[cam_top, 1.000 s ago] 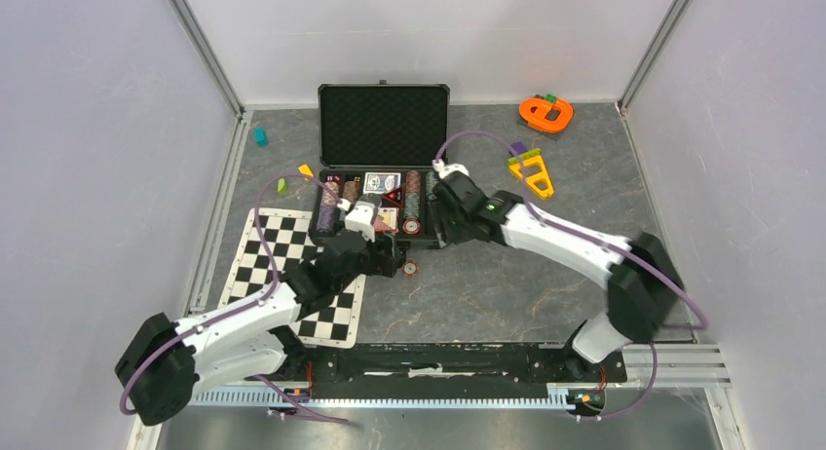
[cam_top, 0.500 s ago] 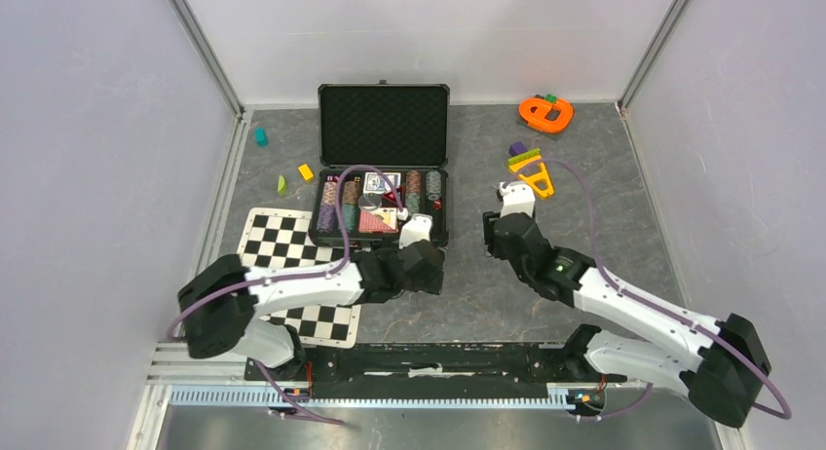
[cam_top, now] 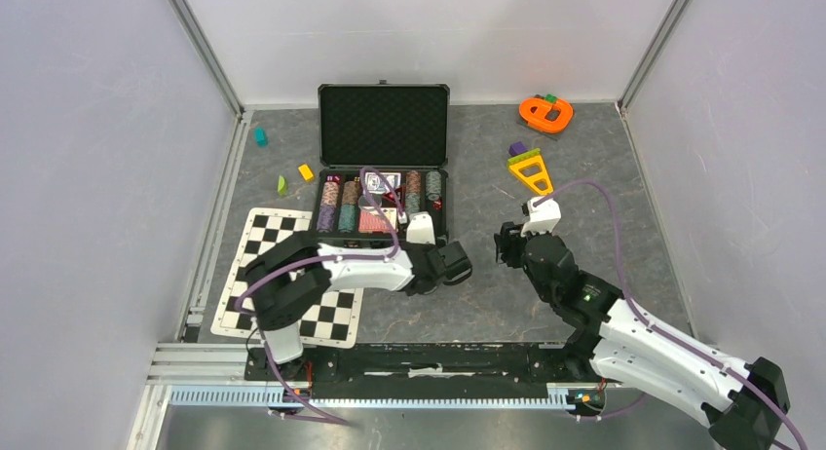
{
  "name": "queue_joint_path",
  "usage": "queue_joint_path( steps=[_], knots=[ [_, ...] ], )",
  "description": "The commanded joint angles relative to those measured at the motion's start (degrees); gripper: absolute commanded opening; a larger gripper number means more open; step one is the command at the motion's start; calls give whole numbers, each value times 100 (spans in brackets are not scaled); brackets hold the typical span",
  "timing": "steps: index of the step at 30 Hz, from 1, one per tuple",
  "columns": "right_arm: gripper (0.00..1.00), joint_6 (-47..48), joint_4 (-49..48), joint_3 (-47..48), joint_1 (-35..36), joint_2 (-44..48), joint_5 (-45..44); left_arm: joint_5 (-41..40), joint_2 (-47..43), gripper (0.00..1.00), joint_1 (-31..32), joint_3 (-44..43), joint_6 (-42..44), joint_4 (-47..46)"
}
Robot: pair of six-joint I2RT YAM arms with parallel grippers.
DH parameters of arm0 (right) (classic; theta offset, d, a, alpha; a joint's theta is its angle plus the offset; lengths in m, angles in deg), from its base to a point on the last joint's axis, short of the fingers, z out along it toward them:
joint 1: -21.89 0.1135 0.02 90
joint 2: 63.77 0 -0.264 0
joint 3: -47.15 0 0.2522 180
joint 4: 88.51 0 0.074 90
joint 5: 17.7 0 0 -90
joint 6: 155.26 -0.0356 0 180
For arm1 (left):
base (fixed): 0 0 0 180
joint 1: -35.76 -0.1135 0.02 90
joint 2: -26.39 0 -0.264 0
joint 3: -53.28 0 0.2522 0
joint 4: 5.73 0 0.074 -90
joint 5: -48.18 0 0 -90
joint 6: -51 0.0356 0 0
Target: Pack up texas hold em set
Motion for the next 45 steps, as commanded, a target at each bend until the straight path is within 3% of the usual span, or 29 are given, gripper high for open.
queue_joint_path(
  steps=[1,6,10,16,25,35,39,45],
  knots=[
    [62,-9,-313,-111,3,127,100,-532,639,76,20,-840,-1422,1491],
    [62,-14,-297,-140,4,281,68,-664,618,73,3,-774,-1631,1613],
    [62,-1,-302,-167,0,374,35,-712,551,78,-70,-649,-1517,1490],
    [62,21,-305,-133,7,287,124,-694,243,77,-215,-38,-909,161],
    [63,39,-305,-106,2,256,128,-1123,180,69,-205,550,-123,-978],
    [63,33,-305,-97,2,282,129,-909,744,54,-209,-96,-116,-171],
    [63,39,-302,-88,2,311,142,-569,736,45,-196,0,-116,-172],
    [63,27,-305,-95,2,363,156,52,366,42,-98,452,-60,-147]
  ],
)
